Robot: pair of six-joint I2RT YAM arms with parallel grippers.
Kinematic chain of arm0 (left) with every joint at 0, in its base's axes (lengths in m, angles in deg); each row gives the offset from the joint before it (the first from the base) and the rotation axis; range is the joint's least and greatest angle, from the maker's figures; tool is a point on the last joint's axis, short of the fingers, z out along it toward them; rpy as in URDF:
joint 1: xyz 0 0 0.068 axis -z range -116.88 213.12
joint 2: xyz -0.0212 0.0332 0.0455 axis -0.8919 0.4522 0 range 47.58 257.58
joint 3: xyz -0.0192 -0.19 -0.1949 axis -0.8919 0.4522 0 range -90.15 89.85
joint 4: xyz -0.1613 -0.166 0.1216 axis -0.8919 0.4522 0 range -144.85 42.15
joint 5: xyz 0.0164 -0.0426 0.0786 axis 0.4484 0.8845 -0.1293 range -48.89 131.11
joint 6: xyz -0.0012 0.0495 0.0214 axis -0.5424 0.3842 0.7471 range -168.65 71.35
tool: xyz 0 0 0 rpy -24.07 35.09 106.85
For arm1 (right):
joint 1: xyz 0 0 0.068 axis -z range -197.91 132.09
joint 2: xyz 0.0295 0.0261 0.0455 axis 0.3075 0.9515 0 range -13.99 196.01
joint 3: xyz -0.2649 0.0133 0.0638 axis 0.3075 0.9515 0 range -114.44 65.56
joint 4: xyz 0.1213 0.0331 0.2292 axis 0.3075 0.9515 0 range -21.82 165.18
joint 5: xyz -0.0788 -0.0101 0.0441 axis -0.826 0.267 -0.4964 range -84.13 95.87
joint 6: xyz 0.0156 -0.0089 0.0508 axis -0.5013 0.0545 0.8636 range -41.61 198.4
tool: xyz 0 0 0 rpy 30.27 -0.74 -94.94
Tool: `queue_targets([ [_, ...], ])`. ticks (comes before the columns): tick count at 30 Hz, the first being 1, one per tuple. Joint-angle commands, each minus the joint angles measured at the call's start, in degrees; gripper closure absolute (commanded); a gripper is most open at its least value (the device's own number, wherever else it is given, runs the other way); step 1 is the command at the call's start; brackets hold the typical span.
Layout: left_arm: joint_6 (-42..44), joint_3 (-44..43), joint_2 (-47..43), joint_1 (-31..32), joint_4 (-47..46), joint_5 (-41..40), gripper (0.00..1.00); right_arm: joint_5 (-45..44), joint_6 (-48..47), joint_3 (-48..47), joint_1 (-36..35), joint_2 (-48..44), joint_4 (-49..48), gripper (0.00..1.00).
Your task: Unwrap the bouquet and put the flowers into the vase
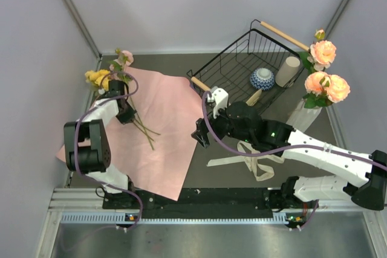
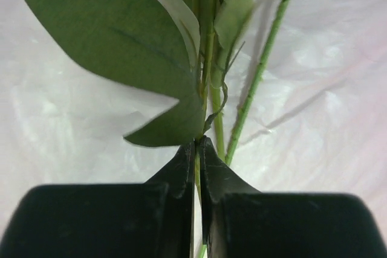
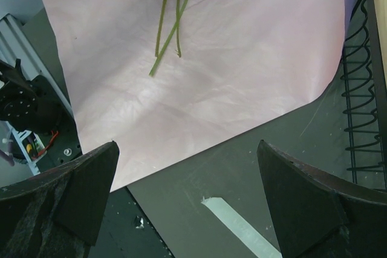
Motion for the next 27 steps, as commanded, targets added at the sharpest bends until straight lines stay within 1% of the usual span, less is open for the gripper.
queue_targets([
  [1,2.7,-2.5,-11.4,0.3,1.0,-4.2,1.00,-0.4,-1.4,-1.5,0.2,-1.4,-2.7,0.01],
  [2,3.5,-2.6,-14.8,0.8,1.0,-4.1,1.00,-0.4,-1.5,-1.9,0.1,-1.3,-2.7,0.01],
  [5,4.1,-2.4,-20.8,1.9,1.0,-2.7,1.00,-0.5,-1.8,-3.2,0.4,0.1,-2.7,0.01],
  [7,4.9,-1.3,-25.2,2.2,0.2,1.5,1.00,-0.3,-1.6,-4.3,0.5,1.1,-2.7,0.01],
  [8,5.7,-0.5,-26.6,2.5,-3.2,4.5,1.00,-0.3,-1.2,-4.7,1.1,2.3,-2.7,0.01],
  [9,6.2,0.3,-28.0,2.5,-5.3,8.4,1.00,-0.3,-0.6,-5.6,1.4,2.9,-2.7,0.01],
  [10,7.7,2.5,-30.6,2.6,-7.8,17.9,1.00,0.7,1.4,-6.2,2.2,3.6,-2.8,0.01],
  [11,8.2,3.8,-31.8,3.4,-15.8,22.5,1.00,1.8,2.6,-6.7,3.9,4.3,-2.9,0.01],
  [13,7.5,6.7,-33.9,5.0,-22.8,33.2,1.00,6.4,7.0,-7.3,6.6,5.1,-4.1,0.01],
  [14,6.9,7.2,-33.9,8.0,-27.7,36.3,1.00,9.3,8.3,-7.3,7.8,5.4,-6.0,0.01],
  [15,6.3,7.3,-33.8,9.4,-31.5,38.5,1.00,12.2,9.6,-7.2,9.8,5.7,-7.0,0.01],
  [16,6.1,7.1,-33.2,11.1,-33.6,42.4,1.00,12.9,9.7,-7.3,10.4,5.7,-7.8,0.02],
  [17,6.2,6.7,-32.9,14.4,-35.2,43.8,1.00,13.2,9.4,-7.6,10.7,5.7,-8.3,0.02],
  [18,6.4,6.3,-32.4,16.2,-38.1,45.3,1.00,12.7,8.5,-8.4,11.1,5.5,-8.4,0.02],
  [20,6.8,4.7,-31.0,20.0,-39.9,49.4,1.00,11.6,8.1,-9.0,11.5,5.1,-7.9,0.02],
  [24,2.9,6.3,-29.6,22.3,-48.9,54.9,1.00,9.3,10.6,-7.8,14.0,2.8,-9.2,0.09],
  [25,1.7,6.8,-29.7,22.9,-49.8,55.5,1.00,9.0,11.1,-7.1,14.2,1.6,-10.1,0.14],
  [27,1.1,8.2,-29.8,23.2,-50.8,56.5,1.00,7.0,12.7,-4.3,14.4,0.3,-13.6,0.20],
])
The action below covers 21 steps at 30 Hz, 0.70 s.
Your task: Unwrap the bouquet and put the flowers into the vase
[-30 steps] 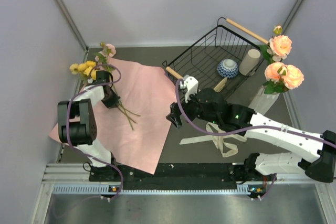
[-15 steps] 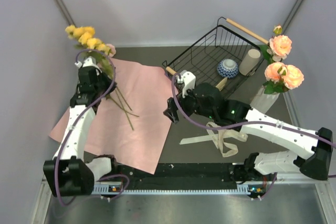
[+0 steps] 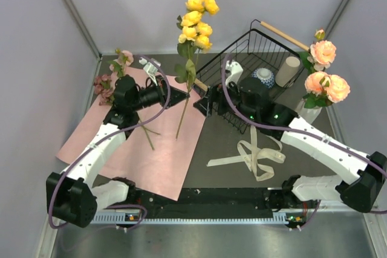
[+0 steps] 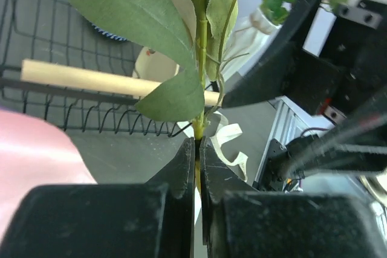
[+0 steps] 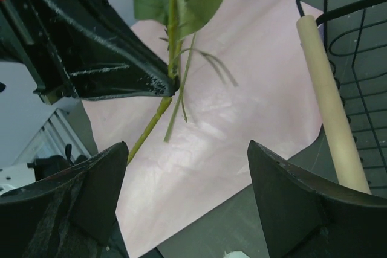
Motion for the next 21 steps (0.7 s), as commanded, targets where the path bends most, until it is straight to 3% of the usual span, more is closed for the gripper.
queue_targets([
  [1,-3.7,1.8,-0.5,0.7,-13.2,7.1,1.00,-2.7,4.2,2.5,1.3,-5.4,-9.1,0.25],
  [9,-5.3,3.4,0.1,2.0,-13.9,8.4,1.00,-3.2,7.6,8.7,1.5,-6.9,-22.1,0.34],
  [21,-4.7,2.7,0.5,3.7,-13.5,10.3,1.00,-1.4,8.4,5.2,1.7,-2.1,-22.1,0.47],
])
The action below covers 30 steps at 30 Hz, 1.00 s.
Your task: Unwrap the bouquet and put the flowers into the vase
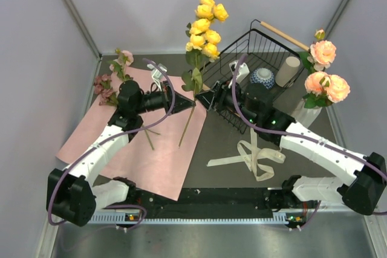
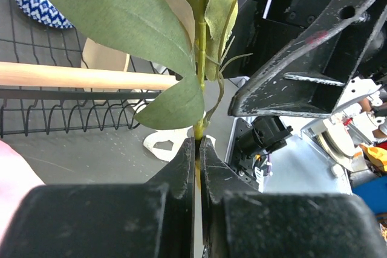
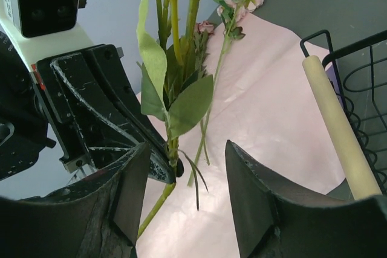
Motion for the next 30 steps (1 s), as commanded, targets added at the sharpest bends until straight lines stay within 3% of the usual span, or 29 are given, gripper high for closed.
queue_targets([
  [1,0.4,-1.0,0.2,1.0,-4.1,2.0,1.00,1.6,0.7,-3.4,0.4,1.1,-3.3,0.49],
  [8,1.0,-1.7,0.9,2.7,-3.6,3.5,1.00,2.8,1.4,-3.4,0.4,1.3,-3.7,0.60],
  [18,4.5,-3.6,1.0,3.6,1.7,2.7,1.00,4.8,0.2,-3.1,0.4,-0.9,-1.2,1.00],
  [19,4.8,-3.9,1.0,3.6,2.6,2.0,1.00,4.5,-0.4,-3.4,0.4,-1.2,-0.5,1.00],
  [23,7.2,-6.8,1.6,3.6,7.6,2.5,0.69,1.0,-6.9,-5.3,0.5,-4.5,5.5,1.00],
  [30,7.6,-11.2,-0.8,3.6,13.8,-1.2,0.53,-10.7,-23.8,-15.6,0.4,-13.3,18.8,1.00],
])
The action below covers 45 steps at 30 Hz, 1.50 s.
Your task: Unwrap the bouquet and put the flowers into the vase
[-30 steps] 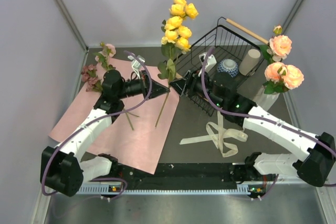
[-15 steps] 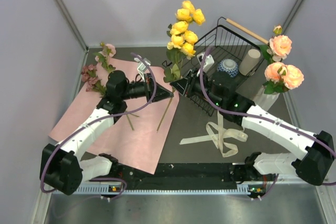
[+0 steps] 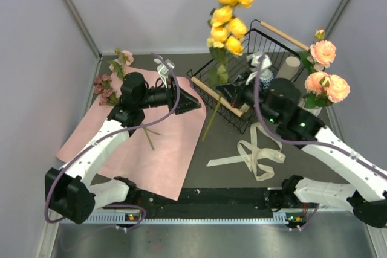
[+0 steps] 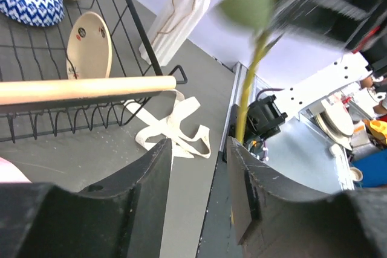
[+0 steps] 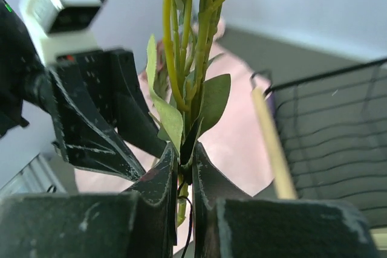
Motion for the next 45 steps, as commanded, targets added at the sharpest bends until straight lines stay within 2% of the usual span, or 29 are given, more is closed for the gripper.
queue_targets([
  [1,1.4,-3.2,-3.1,0.0,2.0,-3.1,0.52,-11.4,-16.0,-11.9,0.3,-7.9,6.2,1.00],
  [6,4.7,-2.4,-3.3,0.0,3.3,-4.7,0.50,-21.9,-27.2,-19.1,0.3,-12.4,8.4,1.00],
  [9,5.1,-1.2,-2.9,0.0,3.1,-3.9,0.50,-31.7,-33.6,-23.8,0.3,-13.4,8.1,1.00],
  [10,5.1,-0.5,-2.9,0.0,2.7,-3.7,0.50,-37.4,-38.0,-24.5,0.3,-13.3,6.7,1.00],
  [12,5.2,0.1,-3.0,0.0,2.5,-3.8,0.50,-42.8,-42.9,-25.2,0.3,-13.4,4.0,1.00],
  [14,5.2,0.4,-3.2,0.0,2.4,-3.8,0.50,-48.3,-51.6,-24.4,0.3,-14.0,-4.3,1.00],
  [21,5.4,0.7,-3.3,0.1,2.9,-3.8,0.50,-52.2,-69.6,-22.7,0.3,-15.2,-24.1,1.00],
  [25,5.3,0.7,-3.3,0.4,2.8,-3.4,0.50,-55.1,-85.6,-21.9,0.3,-13.4,-37.6,1.00],
  [33,5.7,0.9,-3.3,0.7,3.3,-3.7,0.49,-57.1,-98.0,-15.8,1.8,-11.7,-51.4,1.00],
  [35,5.8,0.9,-3.6,0.7,3.6,-3.8,0.49,-57.6,-96.6,-14.3,3.7,-11.5,-50.9,1.00],
  [38,6.0,0.9,-3.9,0.9,4.1,-3.9,0.49,-57.3,-88.2,-11.6,10.2,-12.3,-42.8,1.00],
  [40,6.2,0.9,-4.0,1.1,4.1,-3.9,0.49,-56.0,-78.5,-10.7,14.7,-13.4,-34.3,1.00],
  [42,6.6,0.9,-4.1,1.3,4.6,-4.2,0.49,-55.2,-70.9,-10.1,16.8,-13.8,-30.3,1.00],
  [45,7.0,0.8,-4.2,1.6,5.0,-4.4,0.49,-53.8,-64.2,-8.4,21.4,-13.8,-25.9,1.00],
])
